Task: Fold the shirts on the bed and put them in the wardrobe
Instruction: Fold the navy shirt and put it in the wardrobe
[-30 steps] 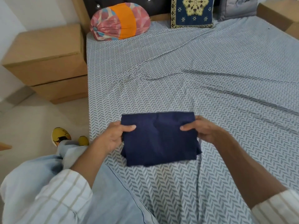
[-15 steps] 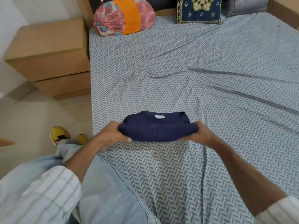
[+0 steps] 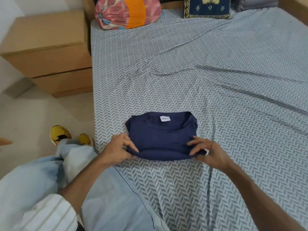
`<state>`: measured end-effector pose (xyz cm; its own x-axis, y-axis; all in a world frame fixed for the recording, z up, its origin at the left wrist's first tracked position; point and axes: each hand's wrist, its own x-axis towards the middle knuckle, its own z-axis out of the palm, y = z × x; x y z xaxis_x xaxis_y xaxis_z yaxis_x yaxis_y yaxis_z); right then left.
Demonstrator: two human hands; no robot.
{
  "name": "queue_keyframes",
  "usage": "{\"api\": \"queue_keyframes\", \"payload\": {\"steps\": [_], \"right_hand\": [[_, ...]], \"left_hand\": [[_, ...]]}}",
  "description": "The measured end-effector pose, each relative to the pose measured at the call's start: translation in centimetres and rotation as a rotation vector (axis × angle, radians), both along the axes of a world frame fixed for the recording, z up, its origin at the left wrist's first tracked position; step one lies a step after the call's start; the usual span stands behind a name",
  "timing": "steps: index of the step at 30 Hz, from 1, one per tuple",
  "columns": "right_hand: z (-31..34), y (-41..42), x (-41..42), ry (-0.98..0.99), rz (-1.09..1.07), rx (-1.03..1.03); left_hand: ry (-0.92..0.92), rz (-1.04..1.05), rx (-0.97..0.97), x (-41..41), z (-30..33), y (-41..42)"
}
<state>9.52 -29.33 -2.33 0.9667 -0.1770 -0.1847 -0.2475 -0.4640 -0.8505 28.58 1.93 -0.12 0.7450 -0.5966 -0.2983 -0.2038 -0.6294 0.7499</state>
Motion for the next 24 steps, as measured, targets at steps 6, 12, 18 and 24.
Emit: {"api": "queue_keyframes", "payload": {"steps": [6,12,18,24], "right_hand": [[-0.2,1.1,-2.4,0.091,0.190,-0.280],[1.1,2.1,5.6,-0.035,-0.030,-0.436],[2.8,7.0,17.9,-0.069,0.273,-0.438],[3.6,10.4,25.1,0.209,0.685,-0.413]], "left_hand": [[-0.087,-0.404,0.343,-1.7,-1.3,2.7],[0.162,0.468,-0.066,1.3,-1.6,-0.9],[0.393,0.734,-0.135,3.7,-1.9,-3.1],[0.352,0.713,-0.127,2.7,-2.3,-3.1]]}}
